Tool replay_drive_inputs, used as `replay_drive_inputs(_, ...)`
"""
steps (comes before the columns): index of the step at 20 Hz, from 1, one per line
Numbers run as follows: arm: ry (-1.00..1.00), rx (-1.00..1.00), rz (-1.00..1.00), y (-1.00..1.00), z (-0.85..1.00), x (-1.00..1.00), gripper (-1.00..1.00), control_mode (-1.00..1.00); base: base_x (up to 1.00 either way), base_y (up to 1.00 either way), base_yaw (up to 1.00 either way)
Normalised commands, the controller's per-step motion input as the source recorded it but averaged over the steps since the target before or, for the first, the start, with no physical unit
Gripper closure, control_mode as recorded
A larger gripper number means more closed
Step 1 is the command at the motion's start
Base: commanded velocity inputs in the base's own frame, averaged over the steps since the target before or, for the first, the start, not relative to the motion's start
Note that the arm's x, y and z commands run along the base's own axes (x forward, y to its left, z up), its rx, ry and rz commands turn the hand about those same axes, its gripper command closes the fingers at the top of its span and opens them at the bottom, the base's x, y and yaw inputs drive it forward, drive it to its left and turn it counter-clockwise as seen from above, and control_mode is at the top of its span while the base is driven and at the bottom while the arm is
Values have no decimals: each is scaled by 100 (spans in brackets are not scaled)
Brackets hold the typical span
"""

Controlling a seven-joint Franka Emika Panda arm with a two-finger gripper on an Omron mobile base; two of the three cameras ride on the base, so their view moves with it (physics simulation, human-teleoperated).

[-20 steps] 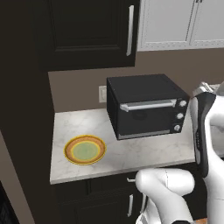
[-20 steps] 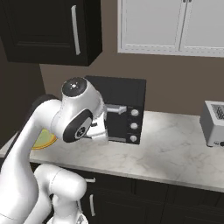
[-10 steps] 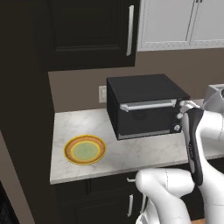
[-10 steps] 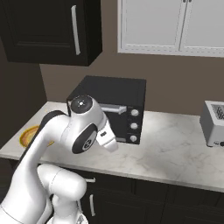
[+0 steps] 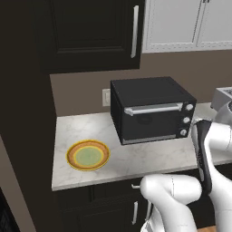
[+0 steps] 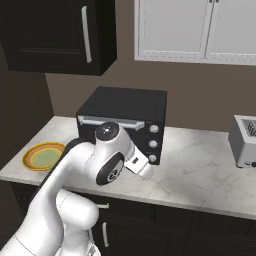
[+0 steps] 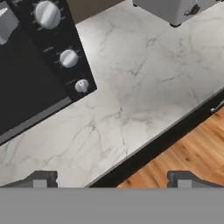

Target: Pick up the bagel from the plate, place it on the toaster oven rack, close the door, and set the timer.

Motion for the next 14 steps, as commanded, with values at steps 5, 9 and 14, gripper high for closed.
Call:
replay_drive_inputs(5, 0, 2, 34, -40, -52, 12, -100, -100, 0, 0, 0)
replay_drive_inputs(9, 0, 6, 32, -13, -44, 44, -100, -100, 0, 0, 0)
replay_drive_inputs(14, 0, 1, 18, -1, -9, 56, -100, -100, 0, 0, 0)
